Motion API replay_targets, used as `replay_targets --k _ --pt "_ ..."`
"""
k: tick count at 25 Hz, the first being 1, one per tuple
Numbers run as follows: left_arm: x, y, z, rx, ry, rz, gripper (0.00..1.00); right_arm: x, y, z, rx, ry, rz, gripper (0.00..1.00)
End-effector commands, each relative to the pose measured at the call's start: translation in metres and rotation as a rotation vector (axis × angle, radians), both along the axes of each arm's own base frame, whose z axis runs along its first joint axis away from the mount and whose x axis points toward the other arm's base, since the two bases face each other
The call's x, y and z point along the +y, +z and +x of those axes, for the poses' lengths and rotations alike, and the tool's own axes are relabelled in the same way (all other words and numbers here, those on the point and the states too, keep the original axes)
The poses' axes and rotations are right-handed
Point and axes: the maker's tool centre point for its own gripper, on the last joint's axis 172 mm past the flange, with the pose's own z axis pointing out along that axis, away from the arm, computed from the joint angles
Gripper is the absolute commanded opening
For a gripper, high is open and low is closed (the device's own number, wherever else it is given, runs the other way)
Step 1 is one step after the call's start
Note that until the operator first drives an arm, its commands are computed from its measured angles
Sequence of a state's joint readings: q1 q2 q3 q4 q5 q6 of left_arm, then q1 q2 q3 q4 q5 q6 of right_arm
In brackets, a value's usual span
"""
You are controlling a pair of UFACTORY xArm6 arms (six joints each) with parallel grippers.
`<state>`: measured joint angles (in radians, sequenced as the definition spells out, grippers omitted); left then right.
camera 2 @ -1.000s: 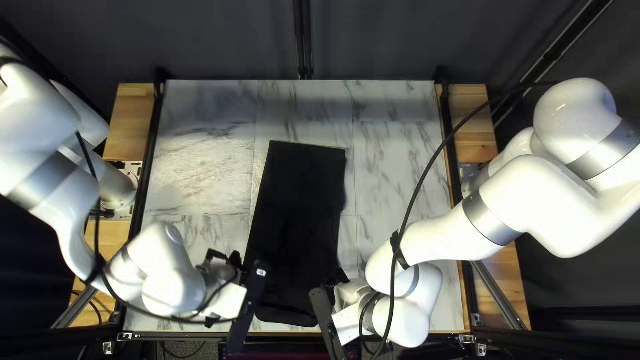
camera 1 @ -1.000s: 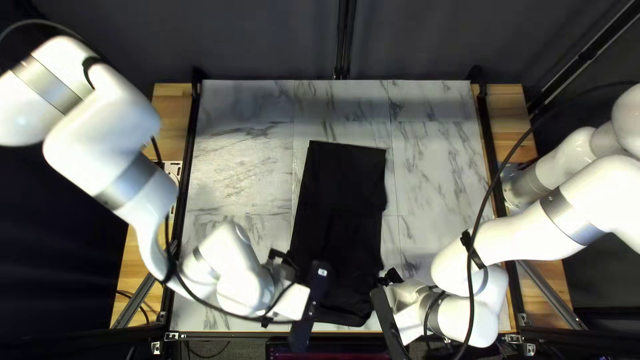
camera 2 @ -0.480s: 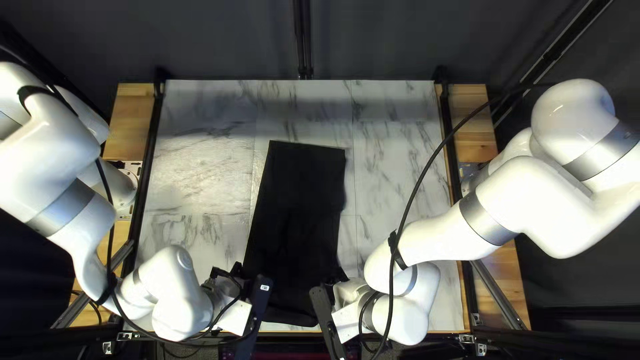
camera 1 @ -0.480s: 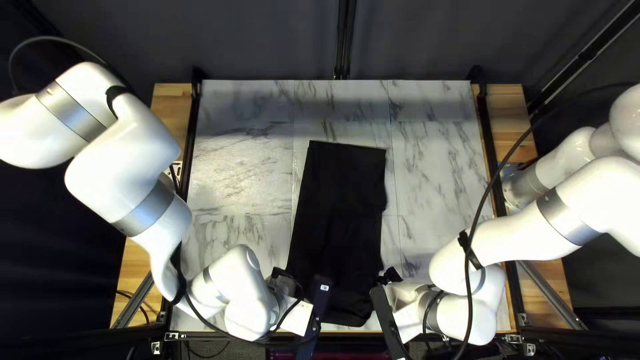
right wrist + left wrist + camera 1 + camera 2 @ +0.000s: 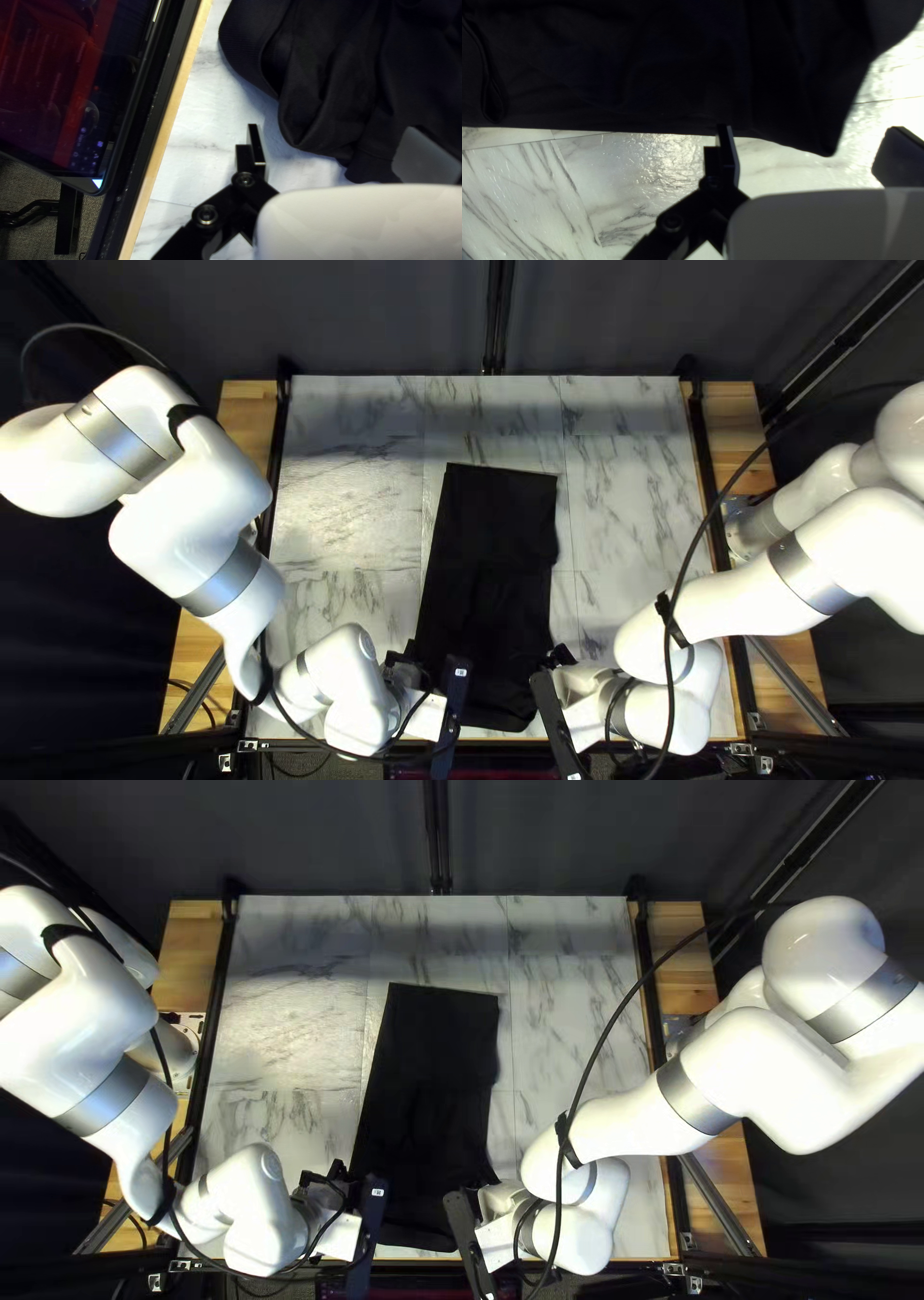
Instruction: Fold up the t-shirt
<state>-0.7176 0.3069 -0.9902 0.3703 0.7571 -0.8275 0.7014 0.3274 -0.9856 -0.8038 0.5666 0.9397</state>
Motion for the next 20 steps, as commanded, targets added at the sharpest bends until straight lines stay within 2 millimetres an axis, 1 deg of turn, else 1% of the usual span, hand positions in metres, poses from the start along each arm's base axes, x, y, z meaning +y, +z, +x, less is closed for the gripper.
replay_targets --k 1,2,3,4,5,6,7,10,15,18,20 --pt "0.002 -0.001 0.000 -0.001 0.005 -0.002 0.08 0.001 0.000 -0.001 0.001 0.002 -0.001 0.91" --pt "0.003 0.000 0.000 -0.001 0.006 -0.002 0.05 0.001 -0.001 -0.001 0.001 0.001 -0.001 0.80" --pt "0.003 0.000 0.000 -0.002 0.005 -0.003 0.05 0.001 -0.001 -0.001 0.001 0.001 -0.001 0.80" --pt "0.003 0.001 0.000 -0.002 0.005 -0.003 0.00 0.001 -0.001 -0.001 0.000 0.001 -0.002 0.55" --pt "0.003 0.002 0.000 -0.003 0.003 -0.003 0.00 0.001 -0.002 0.000 -0.001 0.000 -0.002 0.38" --pt "0.003 0.003 0.001 -0.004 0.001 -0.003 0.00 0.000 -0.002 0.000 -0.002 0.000 -0.002 0.14" --pt "0.003 0.004 0.002 -0.005 -0.001 -0.002 0.00 0.000 -0.003 0.000 -0.003 -0.001 -0.003 0.04" --pt "0.003 0.005 0.004 -0.006 -0.007 -0.001 0.00 -0.001 -0.004 0.000 -0.006 -0.002 -0.003 0.00" --pt "0.004 0.007 0.007 -0.010 -0.012 0.001 0.00 -0.003 -0.003 0.001 -0.013 -0.002 -0.007 0.00" --pt "0.007 0.011 0.009 -0.015 -0.017 0.001 0.00 -0.004 0.000 0.000 -0.017 -0.002 -0.012 0.00" --pt "0.011 0.017 0.011 -0.018 -0.022 0.003 0.00 -0.006 0.003 0.000 -0.020 -0.004 -0.017 0.00"
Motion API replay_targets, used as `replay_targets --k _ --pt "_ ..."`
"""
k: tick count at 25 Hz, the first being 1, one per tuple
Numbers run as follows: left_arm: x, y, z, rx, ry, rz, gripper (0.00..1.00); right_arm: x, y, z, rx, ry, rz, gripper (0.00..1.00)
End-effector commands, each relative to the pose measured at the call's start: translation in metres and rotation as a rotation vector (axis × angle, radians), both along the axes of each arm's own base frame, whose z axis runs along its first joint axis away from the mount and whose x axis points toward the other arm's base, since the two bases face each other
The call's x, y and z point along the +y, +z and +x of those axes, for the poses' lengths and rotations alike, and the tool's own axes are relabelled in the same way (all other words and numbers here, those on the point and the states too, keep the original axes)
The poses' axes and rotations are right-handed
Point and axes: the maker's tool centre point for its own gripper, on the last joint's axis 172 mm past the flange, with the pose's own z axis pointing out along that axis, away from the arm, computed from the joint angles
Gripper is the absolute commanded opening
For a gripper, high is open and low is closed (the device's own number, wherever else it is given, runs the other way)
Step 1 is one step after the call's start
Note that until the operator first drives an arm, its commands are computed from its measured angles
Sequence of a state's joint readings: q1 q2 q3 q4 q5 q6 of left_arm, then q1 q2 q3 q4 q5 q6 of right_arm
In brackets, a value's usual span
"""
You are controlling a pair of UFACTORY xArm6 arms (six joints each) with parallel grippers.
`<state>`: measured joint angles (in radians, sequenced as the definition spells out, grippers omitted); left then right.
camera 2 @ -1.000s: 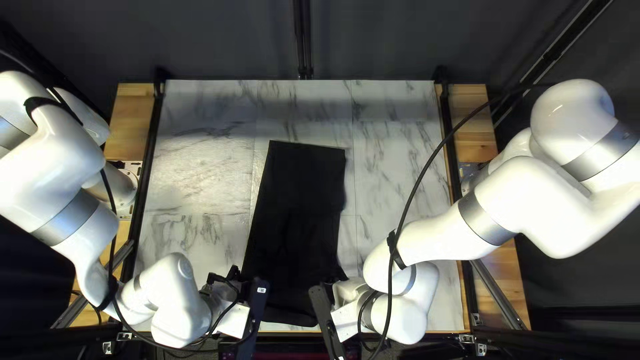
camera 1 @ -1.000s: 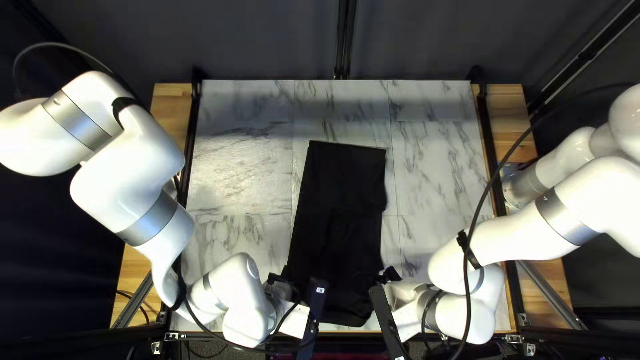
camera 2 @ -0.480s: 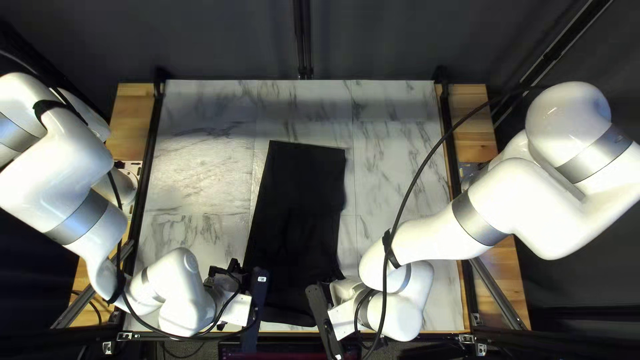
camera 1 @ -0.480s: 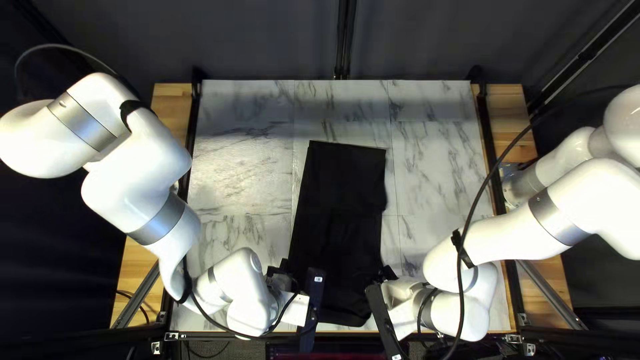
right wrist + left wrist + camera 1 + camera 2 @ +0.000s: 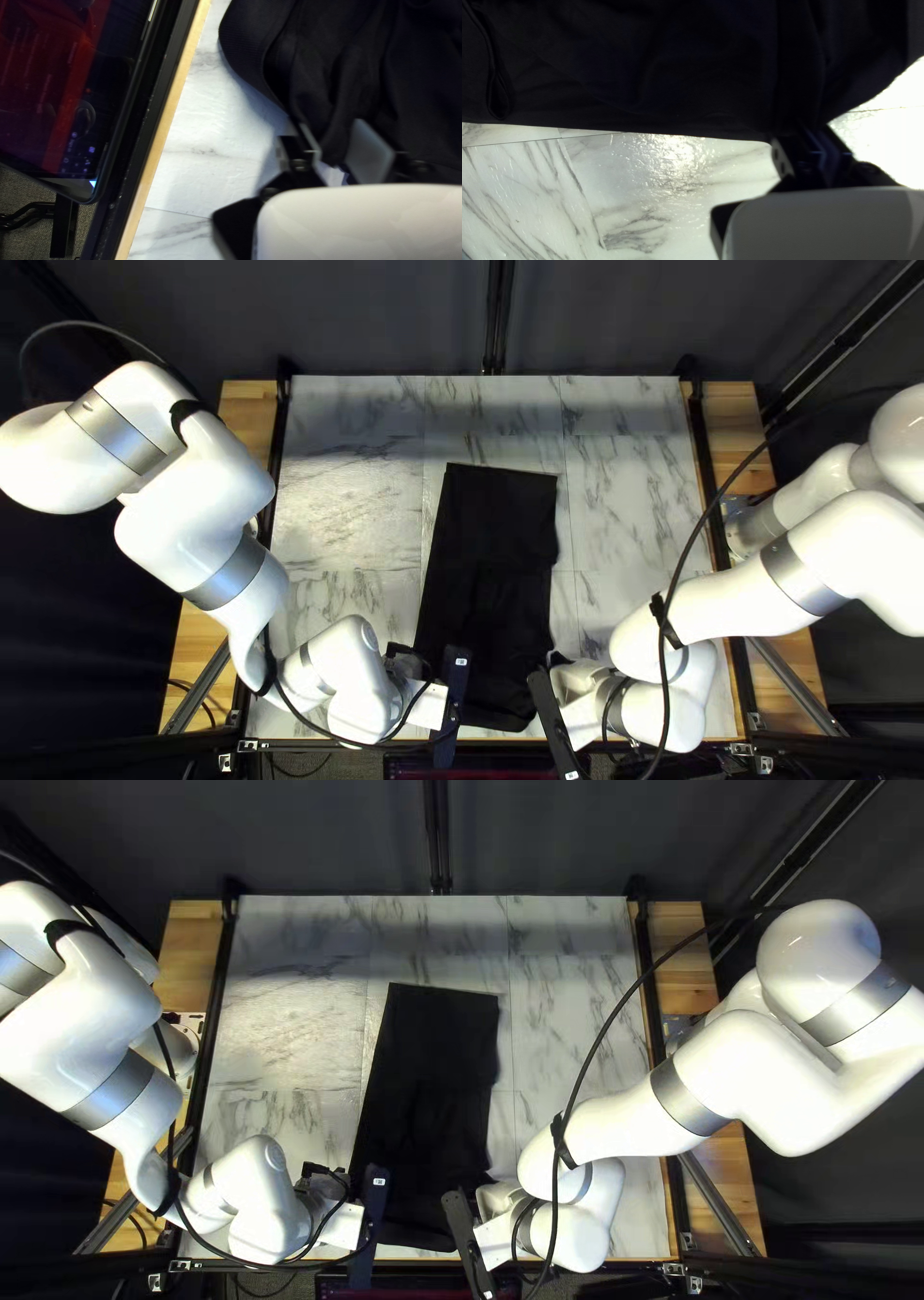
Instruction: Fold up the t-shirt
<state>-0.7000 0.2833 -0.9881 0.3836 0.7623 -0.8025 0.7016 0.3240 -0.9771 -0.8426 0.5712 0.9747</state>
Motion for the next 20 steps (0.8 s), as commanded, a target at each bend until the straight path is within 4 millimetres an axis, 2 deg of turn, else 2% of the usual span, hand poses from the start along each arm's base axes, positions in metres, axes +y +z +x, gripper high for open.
replay_targets --k 1,10,16,20 --pt "0.009 0.010 0.003 -0.007 -0.007 0.005 0.00 -0.004 0.005 -0.001 -0.005 -0.003 -0.010 0.00" --pt "0.047 0.053 0.013 -0.030 -0.024 0.052 0.01 -0.017 0.028 -0.004 -0.022 -0.024 -0.036 0.00" --pt "0.088 0.090 0.030 -0.055 -0.055 0.077 0.01 -0.043 0.056 -0.019 -0.032 -0.057 -0.061 0.00" --pt "0.112 0.107 0.040 -0.064 -0.071 0.093 0.01 -0.061 0.071 -0.026 -0.042 -0.078 -0.071 0.00"
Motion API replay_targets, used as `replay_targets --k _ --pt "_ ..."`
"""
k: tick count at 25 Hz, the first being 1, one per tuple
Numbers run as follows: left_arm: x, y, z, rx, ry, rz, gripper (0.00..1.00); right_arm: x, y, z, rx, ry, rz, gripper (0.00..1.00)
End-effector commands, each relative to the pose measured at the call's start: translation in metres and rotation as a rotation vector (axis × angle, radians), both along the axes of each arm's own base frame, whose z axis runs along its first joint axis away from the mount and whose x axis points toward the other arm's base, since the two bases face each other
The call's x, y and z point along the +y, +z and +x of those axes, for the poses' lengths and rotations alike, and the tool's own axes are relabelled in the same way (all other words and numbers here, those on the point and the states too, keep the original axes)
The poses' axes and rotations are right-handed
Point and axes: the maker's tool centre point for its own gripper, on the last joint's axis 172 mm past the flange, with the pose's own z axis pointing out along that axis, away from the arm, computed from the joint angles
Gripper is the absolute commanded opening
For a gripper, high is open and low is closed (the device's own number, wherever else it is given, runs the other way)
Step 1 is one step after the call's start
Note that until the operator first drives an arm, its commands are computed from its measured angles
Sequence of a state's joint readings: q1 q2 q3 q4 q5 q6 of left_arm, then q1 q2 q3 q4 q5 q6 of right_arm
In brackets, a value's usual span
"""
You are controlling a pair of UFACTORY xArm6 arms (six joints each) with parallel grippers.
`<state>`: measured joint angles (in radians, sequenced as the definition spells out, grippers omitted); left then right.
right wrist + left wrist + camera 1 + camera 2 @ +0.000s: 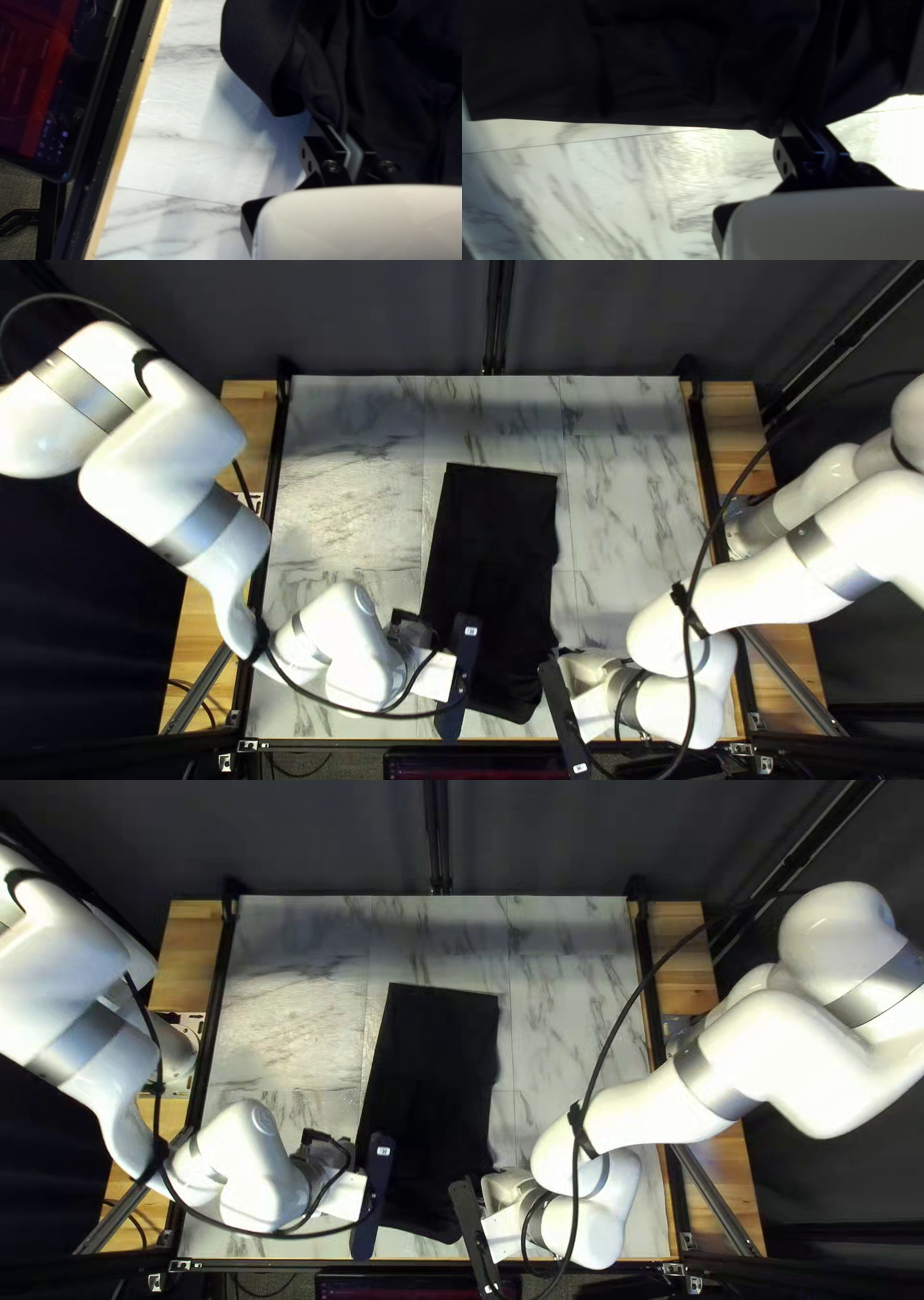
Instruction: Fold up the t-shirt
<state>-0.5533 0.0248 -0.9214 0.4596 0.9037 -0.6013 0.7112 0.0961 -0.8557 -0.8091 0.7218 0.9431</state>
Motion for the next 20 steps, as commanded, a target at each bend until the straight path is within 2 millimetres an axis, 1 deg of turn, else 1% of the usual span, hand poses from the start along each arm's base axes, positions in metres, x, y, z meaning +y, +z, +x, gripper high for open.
replay_targets --k 1,3,5,8,9,10,12,13,14,20 --pt "0.029 0.020 0.009 -0.008 -0.017 0.019 0.01 -0.024 0.015 -0.008 -0.008 -0.025 -0.015 0.00" --pt "0.042 0.026 0.011 -0.011 -0.019 0.025 0.01 -0.035 0.021 -0.010 -0.012 -0.034 -0.017 0.00" --pt "0.059 0.032 0.012 -0.014 -0.019 0.031 0.01 -0.049 0.029 -0.013 -0.017 -0.048 -0.018 0.00" --pt "0.073 0.039 0.012 -0.018 -0.019 0.036 0.01 -0.063 0.037 -0.017 -0.021 -0.060 -0.019 0.00" --pt "0.083 0.043 0.013 -0.020 -0.018 0.038 0.01 -0.072 0.043 -0.018 -0.023 -0.065 -0.020 0.00" --pt "0.088 0.045 0.013 -0.021 -0.018 0.039 0.01 -0.076 0.046 -0.018 -0.024 -0.067 -0.020 0.00" --pt "0.103 0.050 0.013 -0.024 -0.018 0.041 0.01 -0.093 0.054 -0.017 -0.027 -0.074 -0.021 0.00" --pt "0.106 0.051 0.014 -0.025 -0.018 0.041 0.01 -0.097 0.056 -0.017 -0.028 -0.076 -0.020 0.00" --pt "0.114 0.053 0.014 -0.026 -0.018 0.042 0.01 -0.108 0.058 -0.017 -0.029 -0.079 -0.018 0.00" --pt "0.146 0.060 0.016 -0.028 -0.014 0.041 0.01 -0.148 0.067 -0.015 -0.038 -0.093 -0.010 0.00"
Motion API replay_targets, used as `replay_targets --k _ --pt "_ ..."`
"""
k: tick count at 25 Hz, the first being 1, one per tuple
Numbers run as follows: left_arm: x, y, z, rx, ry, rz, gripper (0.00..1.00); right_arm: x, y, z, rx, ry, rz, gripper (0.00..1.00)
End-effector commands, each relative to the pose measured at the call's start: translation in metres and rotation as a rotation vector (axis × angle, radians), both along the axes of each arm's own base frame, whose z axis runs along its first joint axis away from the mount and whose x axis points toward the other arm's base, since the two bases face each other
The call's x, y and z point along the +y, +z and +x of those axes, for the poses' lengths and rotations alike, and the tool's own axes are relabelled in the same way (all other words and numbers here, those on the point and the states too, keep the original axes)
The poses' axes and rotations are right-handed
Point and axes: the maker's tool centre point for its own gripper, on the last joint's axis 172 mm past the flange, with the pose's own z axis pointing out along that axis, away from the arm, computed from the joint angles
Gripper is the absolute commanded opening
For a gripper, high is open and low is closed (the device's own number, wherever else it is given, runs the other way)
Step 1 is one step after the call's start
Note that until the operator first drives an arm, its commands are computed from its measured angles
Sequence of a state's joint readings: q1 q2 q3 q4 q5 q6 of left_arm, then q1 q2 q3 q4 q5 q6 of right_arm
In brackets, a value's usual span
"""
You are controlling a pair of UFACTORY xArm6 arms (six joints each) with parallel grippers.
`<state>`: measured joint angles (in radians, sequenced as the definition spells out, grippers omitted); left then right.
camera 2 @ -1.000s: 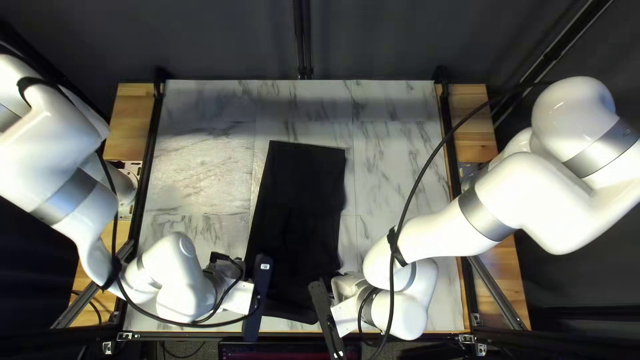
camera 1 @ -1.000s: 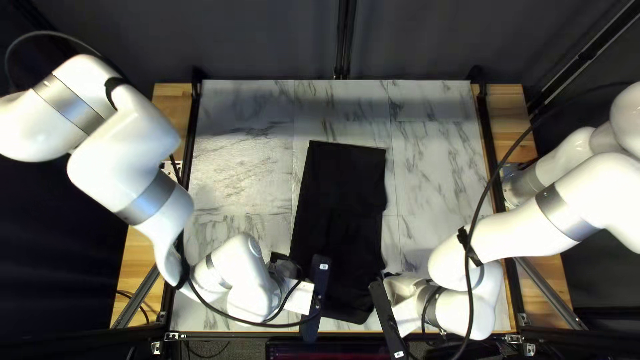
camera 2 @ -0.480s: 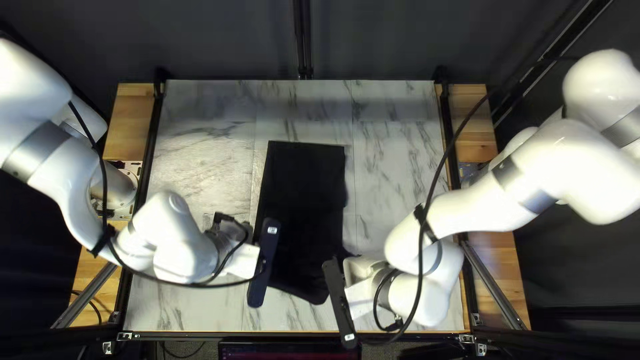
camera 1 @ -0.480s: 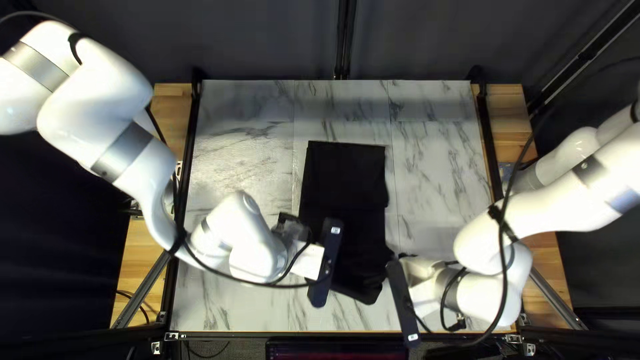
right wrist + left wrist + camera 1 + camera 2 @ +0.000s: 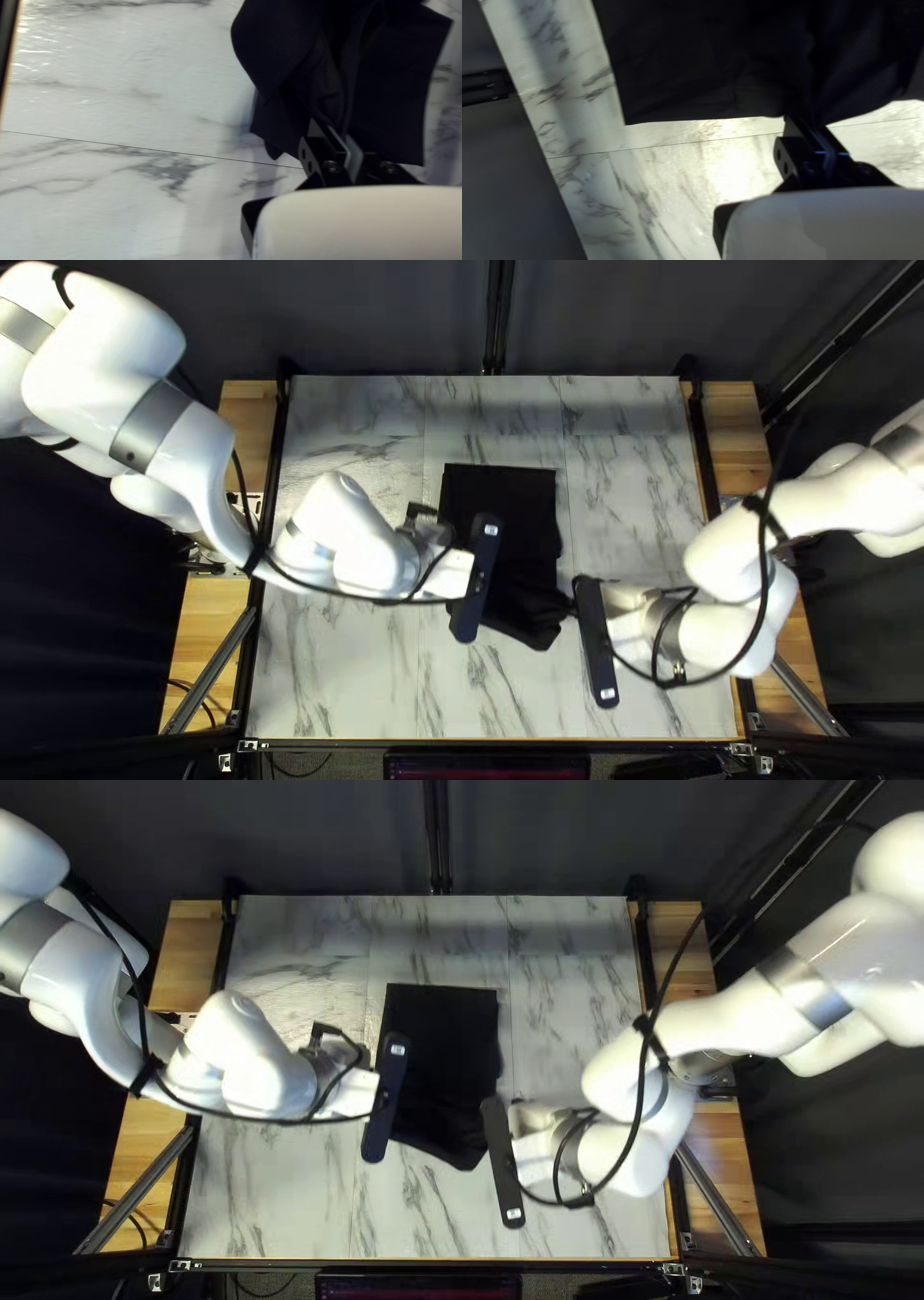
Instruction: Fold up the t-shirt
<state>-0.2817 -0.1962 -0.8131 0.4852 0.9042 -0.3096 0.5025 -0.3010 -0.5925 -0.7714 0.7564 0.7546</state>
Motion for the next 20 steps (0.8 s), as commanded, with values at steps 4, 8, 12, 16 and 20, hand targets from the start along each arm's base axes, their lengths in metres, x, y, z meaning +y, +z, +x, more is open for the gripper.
replay_targets --k 4,8,12,16,20 --pt "0.034 0.009 0.001 0.002 0.006 0.000 0.01 -0.042 0.008 0.003 -0.013 -0.006 0.005 0.00" --pt "0.050 0.007 0.005 0.005 0.012 -0.005 0.01 -0.060 0.006 0.001 -0.015 -0.010 0.009 0.00" --pt "0.066 0.004 0.013 0.005 0.014 -0.013 0.01 -0.077 0.001 -0.004 -0.013 -0.016 0.020 0.00" --pt "0.080 0.002 0.011 0.002 0.018 -0.017 0.01 -0.094 -0.002 -0.007 -0.007 -0.023 0.030 0.00" --pt "0.091 -0.003 0.007 0.000 0.028 -0.021 0.01 -0.110 -0.007 -0.009 -0.003 -0.020 0.039 0.00"
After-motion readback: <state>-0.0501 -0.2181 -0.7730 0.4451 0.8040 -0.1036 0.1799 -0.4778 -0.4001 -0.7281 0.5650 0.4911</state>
